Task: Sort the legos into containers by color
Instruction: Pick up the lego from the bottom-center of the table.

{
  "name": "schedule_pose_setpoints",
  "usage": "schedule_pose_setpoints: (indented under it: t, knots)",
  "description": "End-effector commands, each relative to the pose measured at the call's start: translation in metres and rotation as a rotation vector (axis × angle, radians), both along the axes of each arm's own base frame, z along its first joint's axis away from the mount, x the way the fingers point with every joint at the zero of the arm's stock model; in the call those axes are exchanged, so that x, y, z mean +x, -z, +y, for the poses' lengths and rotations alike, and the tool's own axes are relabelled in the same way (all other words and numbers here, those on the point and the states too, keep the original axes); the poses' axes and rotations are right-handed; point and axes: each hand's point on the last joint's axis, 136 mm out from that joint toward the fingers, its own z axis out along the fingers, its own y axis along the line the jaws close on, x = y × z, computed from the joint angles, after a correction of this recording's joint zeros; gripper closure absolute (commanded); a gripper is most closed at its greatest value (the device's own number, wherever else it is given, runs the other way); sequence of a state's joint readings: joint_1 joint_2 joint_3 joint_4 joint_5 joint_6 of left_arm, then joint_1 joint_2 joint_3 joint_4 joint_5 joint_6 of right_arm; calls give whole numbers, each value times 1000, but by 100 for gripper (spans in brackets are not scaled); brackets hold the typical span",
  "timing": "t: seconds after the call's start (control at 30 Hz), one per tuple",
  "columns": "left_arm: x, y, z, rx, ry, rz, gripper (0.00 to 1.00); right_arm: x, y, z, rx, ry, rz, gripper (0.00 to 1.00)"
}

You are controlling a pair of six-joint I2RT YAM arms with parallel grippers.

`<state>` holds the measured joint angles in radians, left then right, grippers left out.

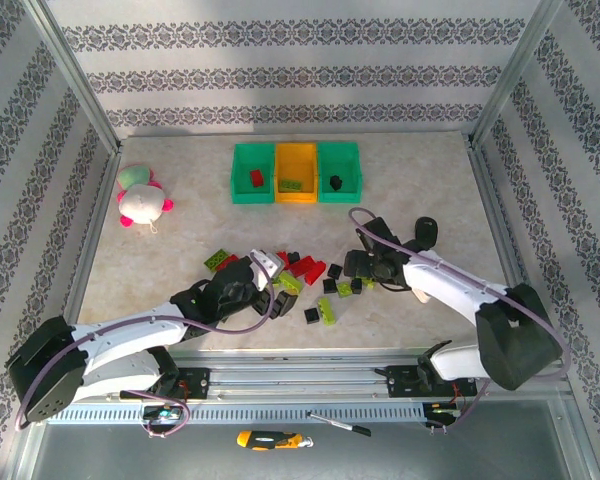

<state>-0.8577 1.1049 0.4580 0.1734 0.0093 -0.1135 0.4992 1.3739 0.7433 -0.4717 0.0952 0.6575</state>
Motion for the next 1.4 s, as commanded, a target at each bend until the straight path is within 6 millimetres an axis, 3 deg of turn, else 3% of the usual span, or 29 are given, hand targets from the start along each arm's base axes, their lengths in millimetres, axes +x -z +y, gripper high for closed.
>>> schedule_pose_setpoints:
  t: [0.0, 0.33, 0.57, 1.0, 1.37]
  knots:
    - [-3, -21, -17, -57, 67, -37, 1, -5, 9, 6, 44, 56, 63, 15]
    - [-4, -14, -11, -29, 52, -31, 1, -28, 12, 9, 36, 52, 82, 41]
    - [-5, -13, -16, -41, 66, -13, 1, -31, 15, 13, 43, 47, 97, 51]
    - [-6, -9, -12, -36, 57, -6, 1, -36, 23, 24, 76, 26, 141, 49]
    - [-6, -8, -14, -40, 62, -5, 1, -52, 39, 14, 54, 64, 202, 47]
